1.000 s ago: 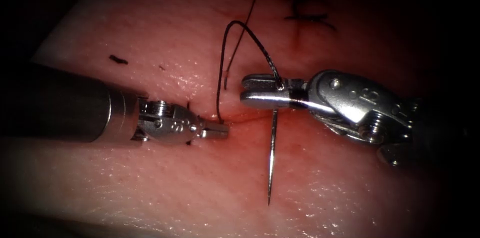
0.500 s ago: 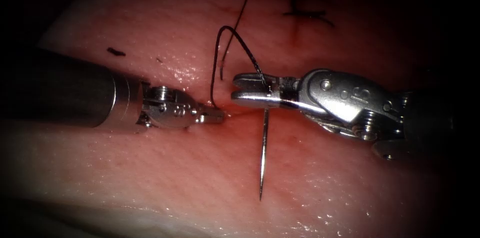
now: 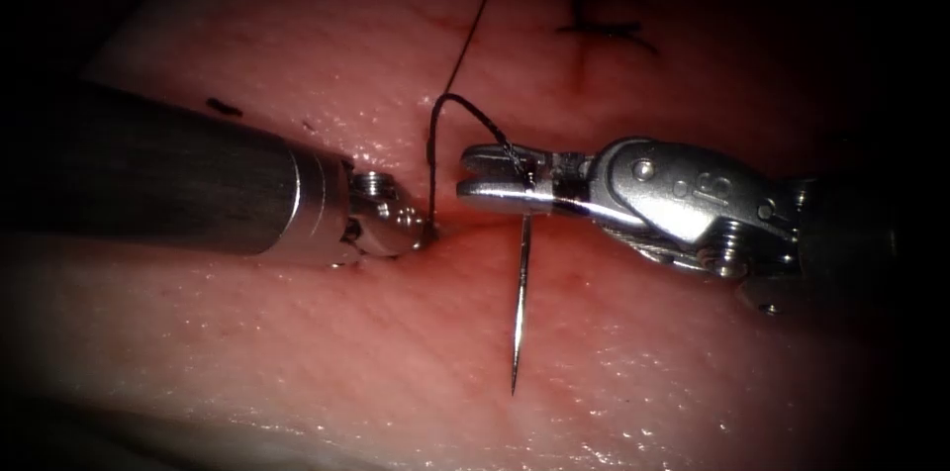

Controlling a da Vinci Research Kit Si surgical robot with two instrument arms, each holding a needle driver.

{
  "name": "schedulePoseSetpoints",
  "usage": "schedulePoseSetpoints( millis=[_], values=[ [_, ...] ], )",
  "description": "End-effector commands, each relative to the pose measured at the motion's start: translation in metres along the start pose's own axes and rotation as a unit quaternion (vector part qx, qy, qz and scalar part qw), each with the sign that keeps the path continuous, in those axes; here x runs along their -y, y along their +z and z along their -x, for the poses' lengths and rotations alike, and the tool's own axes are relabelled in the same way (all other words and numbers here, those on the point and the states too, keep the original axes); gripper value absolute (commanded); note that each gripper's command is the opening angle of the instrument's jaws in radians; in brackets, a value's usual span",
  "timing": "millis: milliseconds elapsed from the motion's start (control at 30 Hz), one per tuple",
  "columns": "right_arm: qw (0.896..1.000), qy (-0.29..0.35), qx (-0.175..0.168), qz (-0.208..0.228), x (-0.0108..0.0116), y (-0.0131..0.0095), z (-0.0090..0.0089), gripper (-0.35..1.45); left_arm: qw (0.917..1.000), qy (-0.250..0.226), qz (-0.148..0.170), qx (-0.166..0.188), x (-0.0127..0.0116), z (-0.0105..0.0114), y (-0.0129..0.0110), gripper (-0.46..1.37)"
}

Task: Wound Closure
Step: Insert left hand into wound and widen opening

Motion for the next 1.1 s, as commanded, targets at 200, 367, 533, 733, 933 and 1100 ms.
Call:
schedulePoseSetpoints(
  millis=[200, 367, 533, 733, 933, 1100],
  values=[
    [1.000, -0.001, -0.003, 0.007, -0.0003, 0.0001, 0.0003, -0.35, 0.9969, 0.027, 0.074, -0.005, -0.0010, 0.0010, 0.0008, -0.35],
    [1.000, -0.005, -0.004, 0.012, -0.0009, 0.0003, 0.0011, -0.35, 0.9927, 0.033, 0.109, -0.038, -0.0018, 0.0009, 0.0005, 0.53],
    [1.000, -0.007, -0.017, 0.016, -0.0017, 0.0006, 0.0015, -0.35, 0.9902, 0.034, 0.110, -0.079, -0.0018, 0.0004, 0.0001, 0.71],
    [1.000, -0.018, -0.018, 0.018, -0.0017, 0.0007, 0.0014, -0.35, 0.9896, 0.033, 0.109, -0.088, -0.0015, 0.0002, -0.0001, 1.04],
    [0.999, -0.024, -0.019, 0.019, -0.0017, 0.0007, 0.0013, -0.35, 0.9877, 0.039, 0.109, -0.105, -0.0014, 0.0001, -0.0001, 1.21],
    [0.999, -0.041, -0.023, 0.021, -0.0019, 0.0007, 0.0012, -0.35, 0.9838, 0.039, 0.123, -0.124, -0.0006, 0.0000, -0.0007, 1.18]
  ],
)
